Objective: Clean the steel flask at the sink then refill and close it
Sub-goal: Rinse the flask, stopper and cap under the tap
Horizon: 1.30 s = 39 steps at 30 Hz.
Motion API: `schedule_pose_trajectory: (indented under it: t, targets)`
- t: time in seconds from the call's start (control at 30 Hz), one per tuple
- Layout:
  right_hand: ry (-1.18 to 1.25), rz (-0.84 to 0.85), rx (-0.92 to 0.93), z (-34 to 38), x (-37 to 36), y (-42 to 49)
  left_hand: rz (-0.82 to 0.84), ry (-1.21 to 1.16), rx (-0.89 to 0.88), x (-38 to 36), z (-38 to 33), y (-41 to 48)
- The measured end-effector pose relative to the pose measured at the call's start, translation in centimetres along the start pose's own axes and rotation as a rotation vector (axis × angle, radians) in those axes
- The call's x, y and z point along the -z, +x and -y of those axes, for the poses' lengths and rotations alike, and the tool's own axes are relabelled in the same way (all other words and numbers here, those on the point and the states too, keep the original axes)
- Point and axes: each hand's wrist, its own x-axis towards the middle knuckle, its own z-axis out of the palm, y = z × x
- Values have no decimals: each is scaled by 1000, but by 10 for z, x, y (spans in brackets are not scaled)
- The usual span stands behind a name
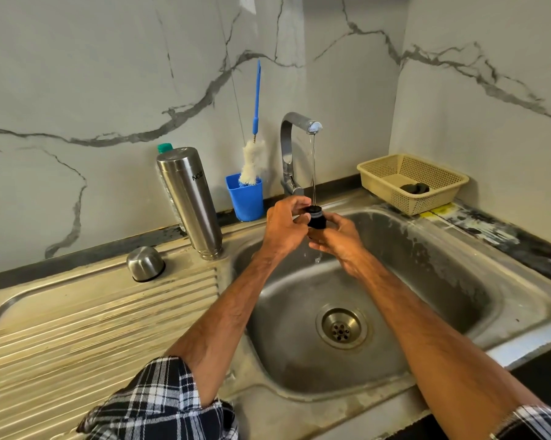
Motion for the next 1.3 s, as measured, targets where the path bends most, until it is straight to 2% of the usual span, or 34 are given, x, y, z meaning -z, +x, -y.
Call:
schedule_pose_trajectory:
  t: [0.23,0.6,0.8,1.03,1.13,1.3]
  targets:
    - [-202,-115,34,-8,2,6,19,37,95,5,-1,10]
    - [-178,-132,59,-8,2,10,122,65,174,6,-8,49]
    - [-178,-146,55,-9,4,11,222,92,171,8,-7,57]
    - [-207,-150,95,-5,5,9,340,228,177,10,-4,74]
    - [-247,-172,125,-3,4,5,397,201,207,16,-7,60]
    - [-350,-217,179,3,2,2,253,100,246,18,-15,15]
